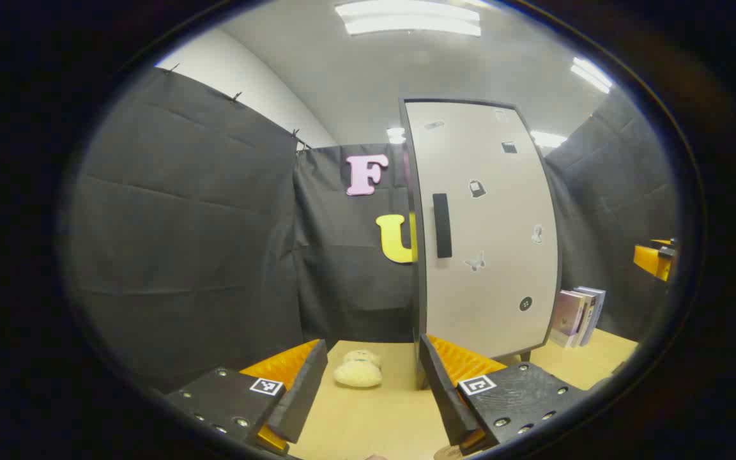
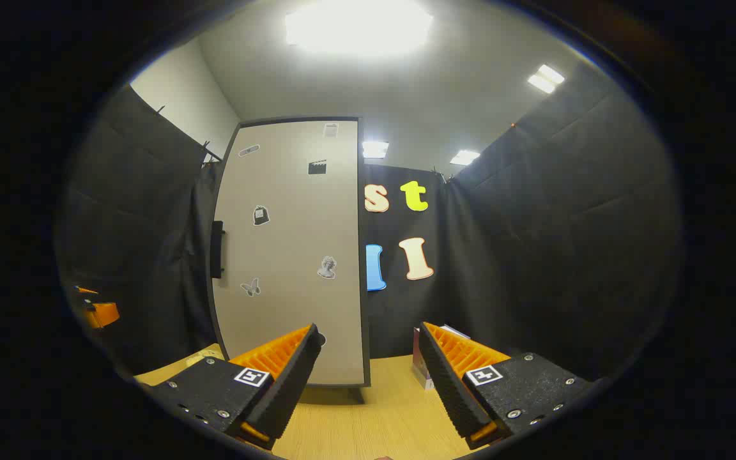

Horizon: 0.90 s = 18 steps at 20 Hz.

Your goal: Open the cabinet door with the right hand, grasp the bottle in the cabinet with the left hand and place it on the coaster, then close the cabinet door with the right hand.

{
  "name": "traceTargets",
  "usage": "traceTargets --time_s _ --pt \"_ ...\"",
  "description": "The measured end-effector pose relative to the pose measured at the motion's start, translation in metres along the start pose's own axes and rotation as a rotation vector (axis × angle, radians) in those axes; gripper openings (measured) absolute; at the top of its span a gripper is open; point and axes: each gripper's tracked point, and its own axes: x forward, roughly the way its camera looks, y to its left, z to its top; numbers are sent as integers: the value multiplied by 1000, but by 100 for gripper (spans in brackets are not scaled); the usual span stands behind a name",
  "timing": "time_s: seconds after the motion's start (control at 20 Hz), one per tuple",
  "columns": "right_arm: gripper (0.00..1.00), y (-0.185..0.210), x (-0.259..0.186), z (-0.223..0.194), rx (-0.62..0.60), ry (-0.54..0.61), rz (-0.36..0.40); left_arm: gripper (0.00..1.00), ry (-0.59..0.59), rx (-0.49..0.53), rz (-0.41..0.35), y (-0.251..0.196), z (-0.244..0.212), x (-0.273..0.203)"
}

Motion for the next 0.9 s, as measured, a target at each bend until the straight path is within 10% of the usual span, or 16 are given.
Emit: traceTargets --time_s 0.9 --pt "95 -3 10 -7 10 25 -12 87 -12 9 -5 -2 4 6"
